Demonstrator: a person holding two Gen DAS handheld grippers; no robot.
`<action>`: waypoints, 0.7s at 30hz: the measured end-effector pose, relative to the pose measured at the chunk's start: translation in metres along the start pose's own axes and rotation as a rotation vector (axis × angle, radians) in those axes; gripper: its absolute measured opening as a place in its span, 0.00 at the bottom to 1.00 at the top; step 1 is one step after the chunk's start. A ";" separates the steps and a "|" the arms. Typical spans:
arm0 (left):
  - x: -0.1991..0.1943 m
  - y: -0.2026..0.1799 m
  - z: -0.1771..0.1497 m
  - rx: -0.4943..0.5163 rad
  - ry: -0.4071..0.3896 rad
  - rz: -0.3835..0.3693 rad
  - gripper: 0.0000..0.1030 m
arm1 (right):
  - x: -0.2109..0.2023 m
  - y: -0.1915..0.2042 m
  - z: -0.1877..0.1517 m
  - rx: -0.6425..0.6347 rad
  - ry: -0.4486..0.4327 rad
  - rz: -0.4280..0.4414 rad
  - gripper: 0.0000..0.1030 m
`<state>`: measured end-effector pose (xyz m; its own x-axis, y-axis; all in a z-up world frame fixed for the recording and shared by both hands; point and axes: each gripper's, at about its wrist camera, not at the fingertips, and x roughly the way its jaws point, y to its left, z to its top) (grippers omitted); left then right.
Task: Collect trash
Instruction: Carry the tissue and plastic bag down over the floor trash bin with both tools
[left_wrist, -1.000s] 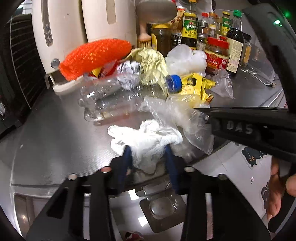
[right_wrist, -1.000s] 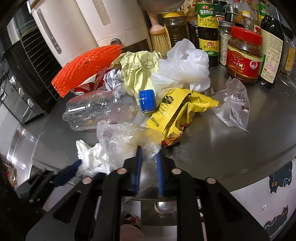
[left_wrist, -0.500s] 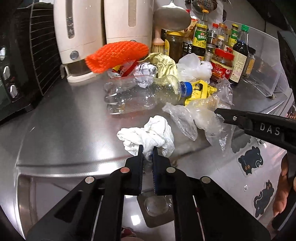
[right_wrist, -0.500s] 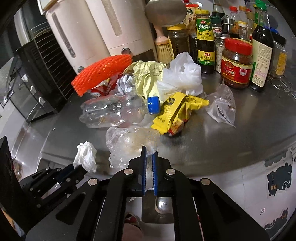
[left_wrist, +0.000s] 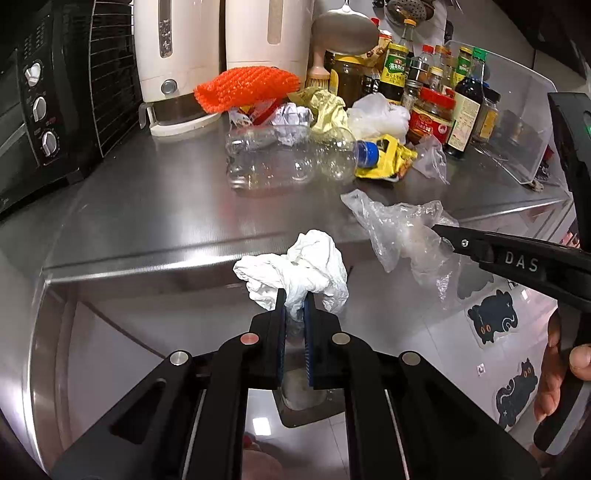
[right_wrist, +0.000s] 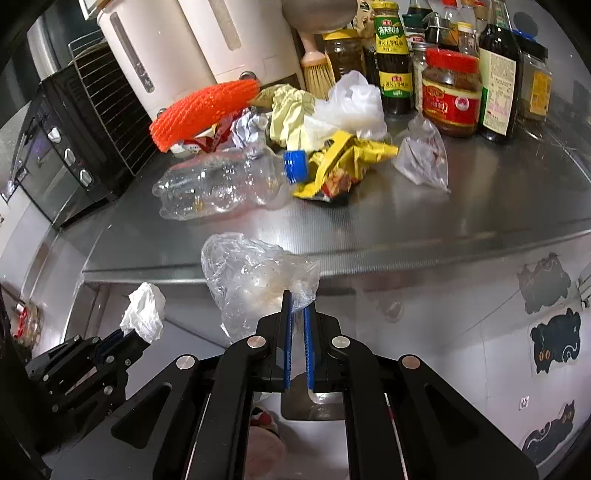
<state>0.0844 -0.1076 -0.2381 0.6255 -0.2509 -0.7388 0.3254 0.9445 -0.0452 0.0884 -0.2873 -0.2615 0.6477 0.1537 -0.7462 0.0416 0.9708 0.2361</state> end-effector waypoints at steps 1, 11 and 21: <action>-0.001 -0.001 -0.004 -0.002 0.002 -0.002 0.07 | 0.000 0.000 -0.003 -0.002 0.001 0.000 0.07; 0.010 -0.011 -0.033 -0.028 0.044 -0.026 0.07 | 0.000 0.000 -0.023 -0.013 0.014 -0.001 0.07; 0.050 -0.005 -0.062 -0.057 0.130 -0.025 0.07 | 0.041 -0.011 -0.054 -0.019 0.083 -0.020 0.07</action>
<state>0.0702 -0.1116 -0.3166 0.5196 -0.2488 -0.8174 0.2966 0.9497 -0.1005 0.0734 -0.2812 -0.3285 0.5814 0.1482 -0.8000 0.0394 0.9770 0.2096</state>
